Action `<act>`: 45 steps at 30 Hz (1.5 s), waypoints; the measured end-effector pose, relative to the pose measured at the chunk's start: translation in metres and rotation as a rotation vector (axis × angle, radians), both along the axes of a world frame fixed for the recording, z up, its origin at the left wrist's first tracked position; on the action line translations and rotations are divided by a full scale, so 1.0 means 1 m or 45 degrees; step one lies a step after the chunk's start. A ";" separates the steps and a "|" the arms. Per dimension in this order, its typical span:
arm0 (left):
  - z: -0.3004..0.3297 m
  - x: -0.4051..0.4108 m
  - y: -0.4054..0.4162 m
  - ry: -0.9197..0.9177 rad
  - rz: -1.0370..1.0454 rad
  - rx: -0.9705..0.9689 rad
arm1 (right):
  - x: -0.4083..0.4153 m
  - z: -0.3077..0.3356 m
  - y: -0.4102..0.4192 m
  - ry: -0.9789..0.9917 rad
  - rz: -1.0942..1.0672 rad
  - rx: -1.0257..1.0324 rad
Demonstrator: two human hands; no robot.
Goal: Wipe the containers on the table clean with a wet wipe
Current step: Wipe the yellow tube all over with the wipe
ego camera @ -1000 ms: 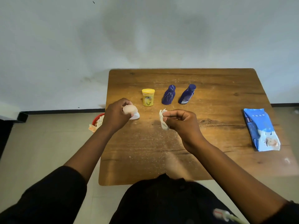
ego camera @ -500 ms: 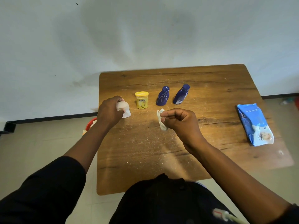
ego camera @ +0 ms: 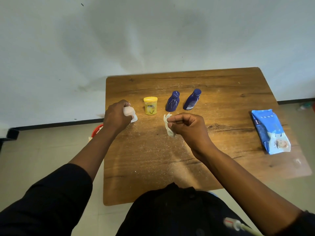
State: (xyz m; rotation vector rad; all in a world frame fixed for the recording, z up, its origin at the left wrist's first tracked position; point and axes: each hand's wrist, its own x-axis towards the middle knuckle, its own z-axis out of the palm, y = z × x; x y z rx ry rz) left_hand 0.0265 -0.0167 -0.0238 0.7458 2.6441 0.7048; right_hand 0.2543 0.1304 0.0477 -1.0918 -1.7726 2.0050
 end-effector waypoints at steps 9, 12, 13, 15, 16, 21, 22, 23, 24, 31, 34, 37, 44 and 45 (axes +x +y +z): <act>0.012 0.003 0.014 0.124 -0.037 0.026 | 0.004 0.004 0.002 0.020 -0.009 0.019; 0.020 0.003 0.032 0.131 -0.154 0.052 | 0.009 0.005 0.004 0.031 -0.016 0.018; 0.022 0.004 0.038 0.141 -0.204 0.047 | 0.010 0.005 0.005 0.034 -0.019 0.017; 0.024 0.005 0.051 0.165 -0.295 -0.001 | 0.013 0.006 0.007 0.038 -0.030 0.014; 0.024 0.005 0.057 0.180 -0.330 -0.042 | 0.014 0.006 0.008 0.037 -0.035 0.015; 0.021 0.007 0.079 0.299 -0.384 -0.200 | 0.020 0.008 0.013 0.039 -0.075 0.017; 0.021 0.007 0.082 0.316 -0.381 -0.218 | 0.021 0.009 0.014 0.041 -0.081 0.020; 0.020 0.007 0.084 0.331 -0.378 -0.231 | 0.022 0.010 0.015 0.042 -0.084 0.021; 0.020 0.008 0.086 0.338 -0.373 -0.242 | 0.023 0.011 0.017 0.046 -0.087 0.020; 0.024 0.015 0.085 0.242 -0.334 -0.216 | 0.031 0.016 0.024 0.065 -0.092 0.003; 0.039 0.025 0.076 0.173 -0.256 -0.113 | 0.036 0.020 0.027 0.063 -0.103 0.046; 0.061 0.041 0.062 0.050 -0.187 0.105 | 0.042 0.023 0.031 0.025 -0.075 0.187; 0.103 0.099 0.052 -0.642 0.041 0.638 | 0.046 0.039 0.033 0.114 -0.002 0.392; 0.108 0.109 0.054 -0.830 0.065 0.736 | 0.047 0.042 0.034 0.135 0.003 0.432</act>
